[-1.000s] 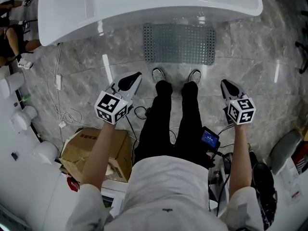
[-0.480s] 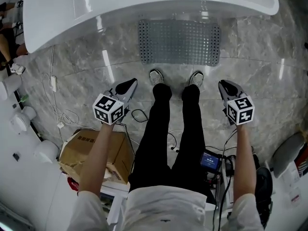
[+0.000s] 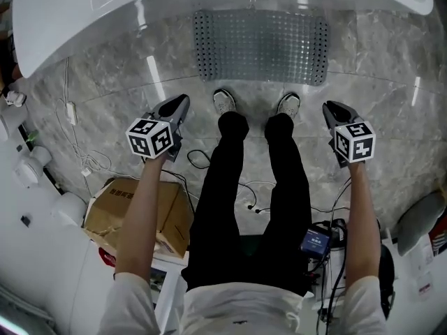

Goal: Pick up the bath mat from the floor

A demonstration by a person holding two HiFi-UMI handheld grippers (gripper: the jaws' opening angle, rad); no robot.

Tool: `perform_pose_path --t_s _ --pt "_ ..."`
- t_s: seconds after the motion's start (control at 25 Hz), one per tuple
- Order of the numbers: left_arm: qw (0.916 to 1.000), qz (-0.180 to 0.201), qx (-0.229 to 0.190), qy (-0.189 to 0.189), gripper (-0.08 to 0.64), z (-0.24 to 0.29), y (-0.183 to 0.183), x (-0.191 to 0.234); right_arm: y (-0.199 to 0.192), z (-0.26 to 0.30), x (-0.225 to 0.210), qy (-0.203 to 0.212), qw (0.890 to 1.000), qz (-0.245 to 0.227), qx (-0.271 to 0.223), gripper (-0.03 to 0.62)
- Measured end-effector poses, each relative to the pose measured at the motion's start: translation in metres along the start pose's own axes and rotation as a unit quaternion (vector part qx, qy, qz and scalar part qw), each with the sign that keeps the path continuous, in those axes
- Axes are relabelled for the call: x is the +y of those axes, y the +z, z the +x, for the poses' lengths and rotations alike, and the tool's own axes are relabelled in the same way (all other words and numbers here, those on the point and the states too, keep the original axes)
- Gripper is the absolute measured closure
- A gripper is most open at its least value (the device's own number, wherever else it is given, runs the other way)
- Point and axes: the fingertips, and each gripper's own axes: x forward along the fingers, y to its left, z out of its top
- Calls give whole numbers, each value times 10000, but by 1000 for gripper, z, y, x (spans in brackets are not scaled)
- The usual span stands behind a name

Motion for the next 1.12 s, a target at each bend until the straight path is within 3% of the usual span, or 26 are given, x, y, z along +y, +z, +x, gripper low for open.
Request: perform_pose_path --t_s 0.32,0.52,0.76,0.92,1.0,1.12 --pt "9981 -221 395 423 545 60 -36 61 -14 60 -62 -256 9993 188 179 581" --pt "9968 -355 423 584 543 87 -56 89 -21 87 -95 -489 9982 273 197 581" --pt "9956 -284 562 688 540 134 -77 118 -31 132 -128 -668 9967 407 203 581" --pt "9950 -265 673 687 444 161 -85 134 -40 156 -139 -655 9968 363 275 581" --pt "9951 -238 678 674 429 174 -85 142 -45 166 -149 -699 9964 395 268 577" --pt "9953 -212 604 728 409 192 -84 158 -52 182 -162 -650 9961 550 247 507"
